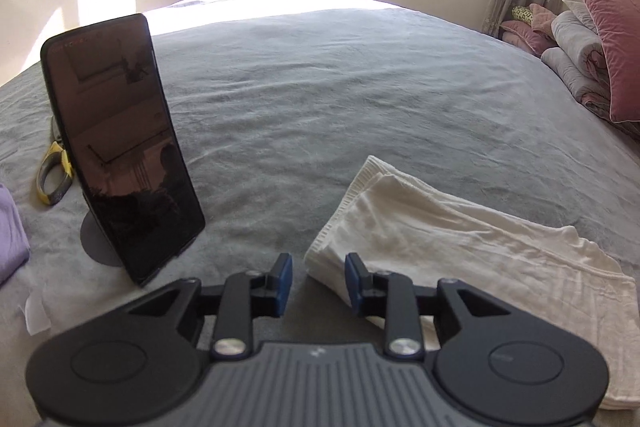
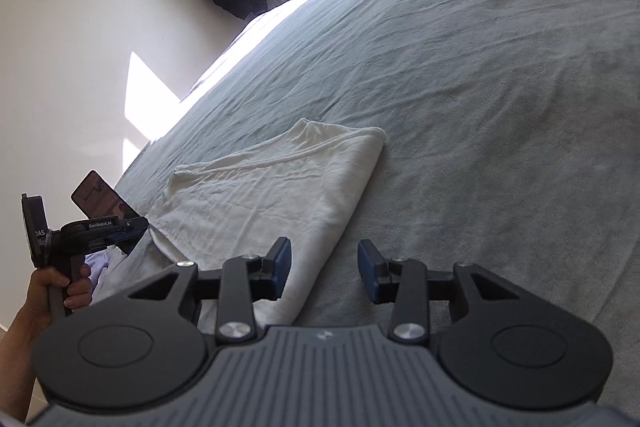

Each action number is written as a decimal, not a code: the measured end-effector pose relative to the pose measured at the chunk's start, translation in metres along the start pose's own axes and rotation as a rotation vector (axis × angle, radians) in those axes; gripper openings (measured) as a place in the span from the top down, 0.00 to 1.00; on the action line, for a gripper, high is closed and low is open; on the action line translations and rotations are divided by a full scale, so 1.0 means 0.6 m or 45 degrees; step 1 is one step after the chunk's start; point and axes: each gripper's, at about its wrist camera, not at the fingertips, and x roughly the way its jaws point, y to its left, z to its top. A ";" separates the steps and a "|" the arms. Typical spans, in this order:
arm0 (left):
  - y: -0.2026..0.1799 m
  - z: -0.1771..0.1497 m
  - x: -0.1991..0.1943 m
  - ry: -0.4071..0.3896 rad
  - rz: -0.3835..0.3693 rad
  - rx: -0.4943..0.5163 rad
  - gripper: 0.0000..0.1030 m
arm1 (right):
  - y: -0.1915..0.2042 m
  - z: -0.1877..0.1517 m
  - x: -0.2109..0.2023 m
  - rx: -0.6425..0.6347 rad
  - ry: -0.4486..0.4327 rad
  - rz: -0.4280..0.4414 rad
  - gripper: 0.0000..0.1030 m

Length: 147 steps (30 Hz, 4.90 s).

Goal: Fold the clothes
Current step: 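Move the open right gripper to the folded edge of the white pants, then grasp the folded pants edge with the right gripper while the left gripper pinches beside it, then fold the pants over with the right gripper toward the left gripper, then release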

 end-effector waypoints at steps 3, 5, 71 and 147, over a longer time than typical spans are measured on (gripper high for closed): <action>-0.052 -0.009 -0.030 -0.039 -0.079 0.109 0.68 | -0.017 -0.009 -0.005 0.098 0.021 0.049 0.59; -0.094 -0.019 -0.044 -0.052 -0.161 0.179 0.62 | -0.024 -0.012 -0.006 0.175 0.032 0.089 0.59; -0.504 -0.250 -0.139 -0.191 -0.437 0.892 0.96 | -0.130 0.092 0.030 0.467 -0.123 0.032 0.94; -0.183 -0.060 -0.061 -0.027 -0.324 -0.063 0.80 | 0.094 0.152 0.151 -0.015 -0.027 -0.098 0.62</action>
